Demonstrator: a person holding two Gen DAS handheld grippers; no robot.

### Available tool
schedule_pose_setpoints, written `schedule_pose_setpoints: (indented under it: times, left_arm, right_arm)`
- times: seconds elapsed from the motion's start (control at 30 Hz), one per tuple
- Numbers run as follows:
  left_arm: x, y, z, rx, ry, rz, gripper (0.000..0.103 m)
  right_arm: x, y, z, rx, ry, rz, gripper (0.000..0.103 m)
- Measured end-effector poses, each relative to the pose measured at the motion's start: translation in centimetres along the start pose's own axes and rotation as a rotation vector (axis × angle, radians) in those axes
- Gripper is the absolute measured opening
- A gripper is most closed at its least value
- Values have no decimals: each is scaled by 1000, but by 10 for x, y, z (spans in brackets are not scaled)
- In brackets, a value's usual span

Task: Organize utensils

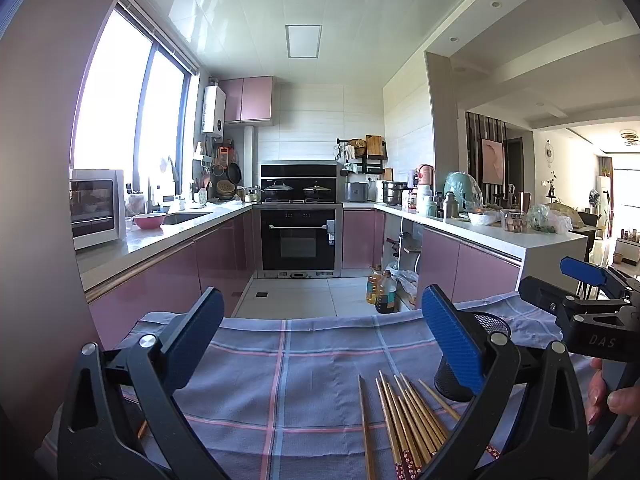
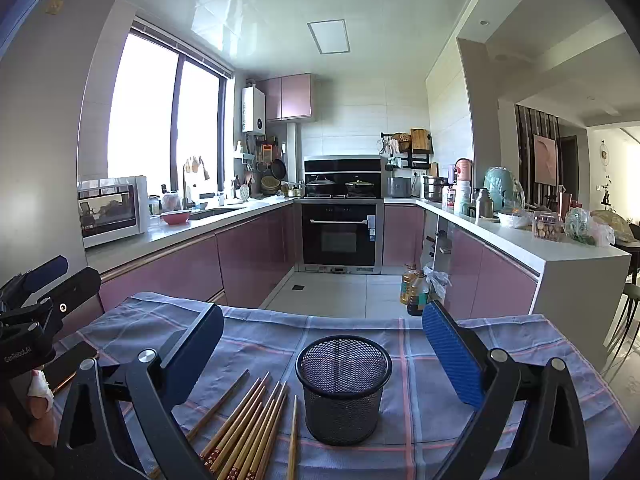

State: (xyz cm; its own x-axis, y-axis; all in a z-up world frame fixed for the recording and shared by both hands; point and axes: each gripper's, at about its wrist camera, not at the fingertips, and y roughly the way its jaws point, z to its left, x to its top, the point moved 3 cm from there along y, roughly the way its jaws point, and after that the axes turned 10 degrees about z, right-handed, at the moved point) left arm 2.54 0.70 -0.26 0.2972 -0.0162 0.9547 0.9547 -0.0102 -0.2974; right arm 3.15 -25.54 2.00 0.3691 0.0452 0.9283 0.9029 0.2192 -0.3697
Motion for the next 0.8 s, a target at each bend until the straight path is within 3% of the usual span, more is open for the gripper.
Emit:
schedule_pose_setpoints:
  times: [0.8]
  left_arm:
    - [-1,2,-6,-11,4,-6,97]
  right_arm:
    - [2,2,1,6,2,4,96]
